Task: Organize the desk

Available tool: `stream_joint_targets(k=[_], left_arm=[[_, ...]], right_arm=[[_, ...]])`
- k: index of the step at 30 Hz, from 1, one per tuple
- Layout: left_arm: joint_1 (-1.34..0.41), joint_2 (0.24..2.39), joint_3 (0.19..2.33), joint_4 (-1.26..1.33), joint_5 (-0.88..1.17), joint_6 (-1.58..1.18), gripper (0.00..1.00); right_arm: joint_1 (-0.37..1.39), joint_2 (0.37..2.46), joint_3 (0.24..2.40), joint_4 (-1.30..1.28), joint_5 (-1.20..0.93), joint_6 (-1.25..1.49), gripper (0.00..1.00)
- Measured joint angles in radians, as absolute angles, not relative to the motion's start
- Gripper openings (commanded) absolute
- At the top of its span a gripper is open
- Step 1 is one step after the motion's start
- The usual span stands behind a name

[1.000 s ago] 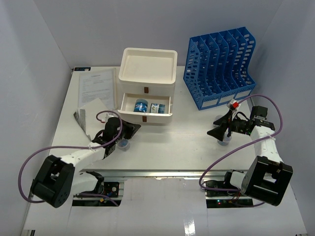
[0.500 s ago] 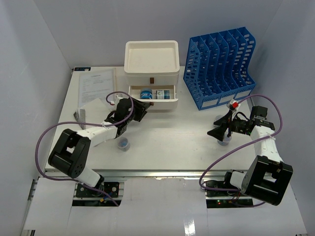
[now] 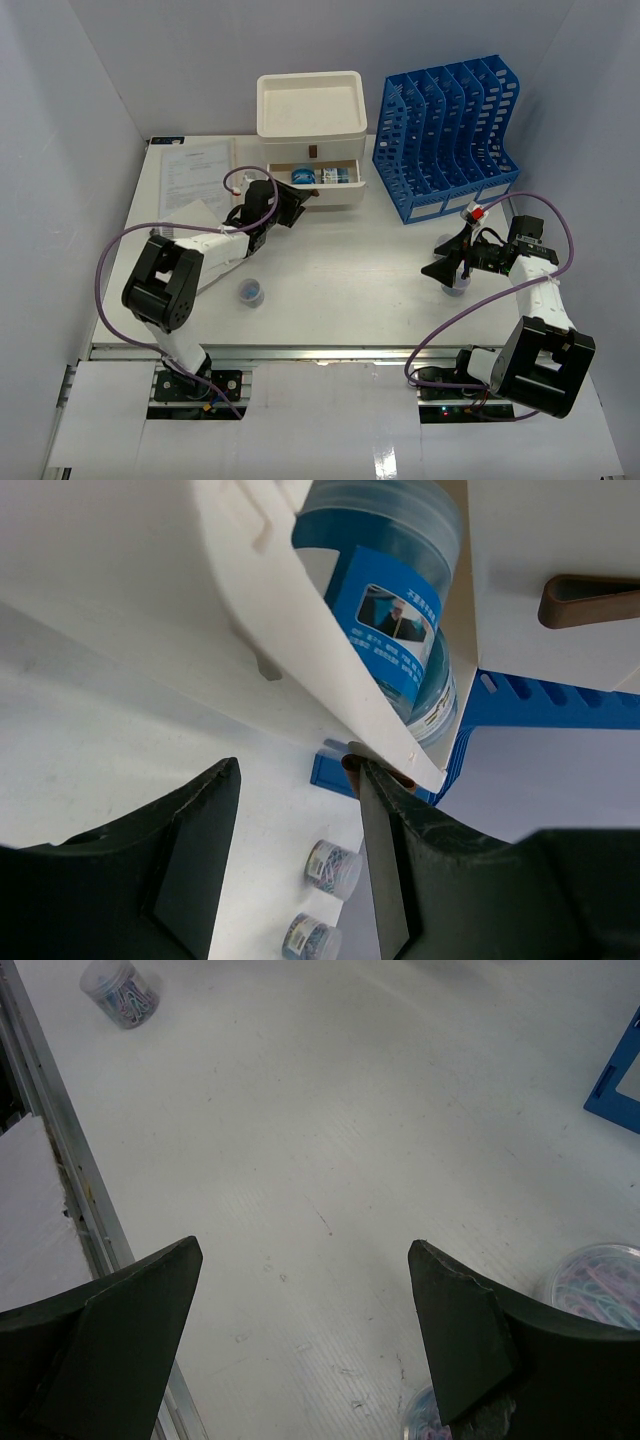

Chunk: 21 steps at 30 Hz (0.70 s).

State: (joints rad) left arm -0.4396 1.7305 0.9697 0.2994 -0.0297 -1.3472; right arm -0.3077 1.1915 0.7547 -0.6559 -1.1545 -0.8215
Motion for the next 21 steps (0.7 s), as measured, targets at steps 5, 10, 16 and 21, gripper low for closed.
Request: stream_joint_targets(k=[5,10,16,21], left_arm=[[-0.41,1.814,1.066,0.298,-0.013,-1.343,0.62],[-0.379,1.867,1.133,0.29,-0.003,-1.342,0.63],[-0.355,1.965,1.267,0.275,0.011,-1.339,0.63],[-0.349,2.017,1.349,0.266,0.01,-1.34,0.62]], right_arm=[[-0.308,1.193,0.754,-0.656,-1.154,-0.822,0.9],[-0.308,1.197,0.755,-0.656,-1.154,-0.822,0.9],[-0.308,1.202,0.754,-0.656,-1.151,-0.823,0.9],[-0.308,1.205,0.755,-0.656,-1.147,-0.823,0.9]])
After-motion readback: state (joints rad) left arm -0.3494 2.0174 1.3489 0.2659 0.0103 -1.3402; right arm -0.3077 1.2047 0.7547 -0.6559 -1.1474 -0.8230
